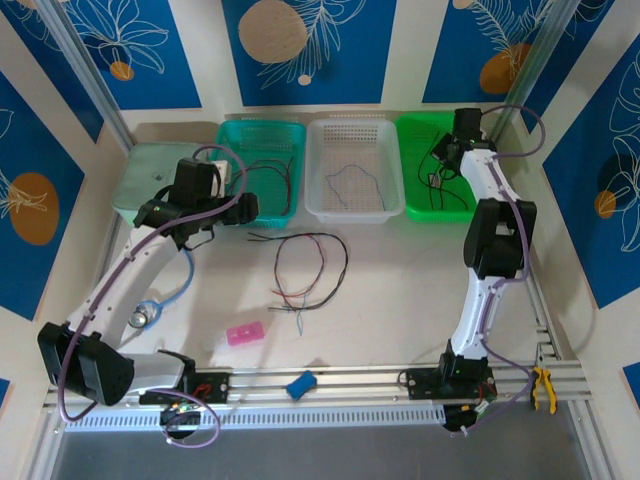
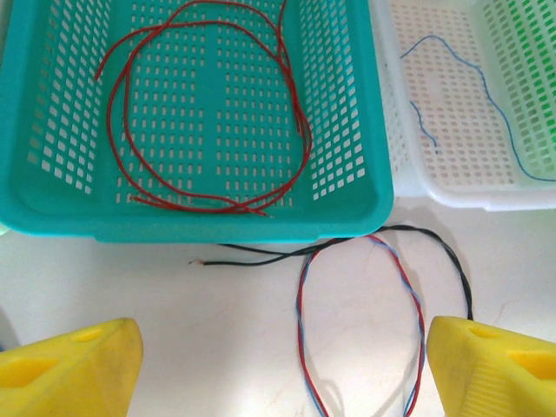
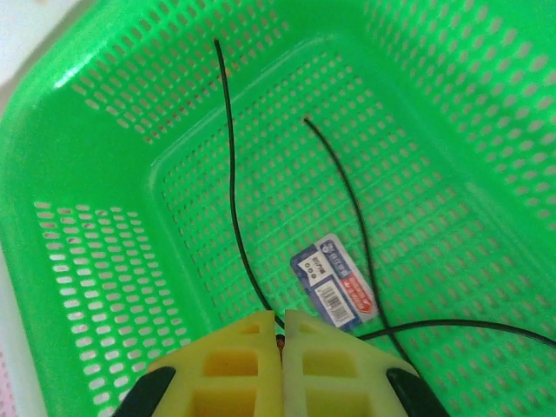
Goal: Untangle the cables
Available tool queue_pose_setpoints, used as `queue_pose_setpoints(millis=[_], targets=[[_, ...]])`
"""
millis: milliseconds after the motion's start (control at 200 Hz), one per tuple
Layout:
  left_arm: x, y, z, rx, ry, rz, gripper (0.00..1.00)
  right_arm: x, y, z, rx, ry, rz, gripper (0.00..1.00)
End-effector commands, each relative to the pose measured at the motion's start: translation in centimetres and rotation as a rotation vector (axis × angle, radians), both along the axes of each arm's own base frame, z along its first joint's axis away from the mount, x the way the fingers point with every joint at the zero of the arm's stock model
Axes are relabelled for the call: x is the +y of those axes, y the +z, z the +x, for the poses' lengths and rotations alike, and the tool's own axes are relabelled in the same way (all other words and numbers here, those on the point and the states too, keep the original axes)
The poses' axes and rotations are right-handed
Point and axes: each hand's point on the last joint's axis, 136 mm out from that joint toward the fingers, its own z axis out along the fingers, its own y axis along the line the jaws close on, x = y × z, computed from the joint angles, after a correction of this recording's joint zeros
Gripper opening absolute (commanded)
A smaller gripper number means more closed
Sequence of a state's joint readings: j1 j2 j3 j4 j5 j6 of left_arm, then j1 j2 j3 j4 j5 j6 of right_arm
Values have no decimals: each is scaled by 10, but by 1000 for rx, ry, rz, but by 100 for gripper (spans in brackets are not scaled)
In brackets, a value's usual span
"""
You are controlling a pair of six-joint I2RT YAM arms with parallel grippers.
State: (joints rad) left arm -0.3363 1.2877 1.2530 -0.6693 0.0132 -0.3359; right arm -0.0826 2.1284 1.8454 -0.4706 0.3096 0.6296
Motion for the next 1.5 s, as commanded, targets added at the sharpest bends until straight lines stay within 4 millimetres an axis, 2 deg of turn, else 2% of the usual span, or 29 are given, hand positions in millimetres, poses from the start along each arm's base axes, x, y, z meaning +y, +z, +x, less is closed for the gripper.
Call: queue_pose_setpoints(millis=[0, 100, 245, 285, 350, 420, 580, 595, 620, 645, 760, 940, 1085, 1196, 1336, 1496], targets=[[4, -7, -11, 27, 12, 17, 85, 26, -43, -10, 165, 65, 68, 0], [5, -7, -14, 28, 14, 19, 85, 30, -64, -12, 236, 57, 98, 0], [8, -5, -20, 28, 16, 30, 85, 42, -76, -15, 293, 79, 178, 0], [9, -6, -21, 29, 16, 30, 85, 44, -78, -16, 303, 79, 197, 8], [9, -6, -24, 36, 16, 27, 85, 42, -75, -18, 306, 63, 222, 27], [8, -7, -27, 45, 16, 16, 85, 37, -64, -19, 285, 44, 240, 39], [7, -12, -36, 74, 12, 3, 85, 28, -17, -23, 189, 39, 218, 56], [7, -12, -36, 74, 10, -1, 85, 28, -14, -24, 184, 40, 214, 59], [5, -13, -37, 80, 4, -6, 86, 26, -6, -26, 171, 41, 202, 71], [4, -14, -38, 85, -3, -9, 86, 25, 0, -29, 163, 38, 190, 79], [-1, -16, -42, 99, -17, -12, 86, 20, 27, -41, 102, 34, 151, 89], [-7, -14, -49, 108, -29, -21, 87, 24, 64, -64, 18, 62, 121, 90], [-9, -16, -58, 131, -35, -25, 87, 56, 86, -94, -43, 186, 51, 87], [-7, -22, -67, 153, -33, -25, 87, 88, 91, -130, -92, 296, -11, 84], [-6, -33, -81, 187, -22, -42, 86, 128, 100, -189, -129, 419, -34, 78], [-5, -47, -94, 222, -3, -66, 85, 175, 82, -257, -89, 530, 18, 64]])
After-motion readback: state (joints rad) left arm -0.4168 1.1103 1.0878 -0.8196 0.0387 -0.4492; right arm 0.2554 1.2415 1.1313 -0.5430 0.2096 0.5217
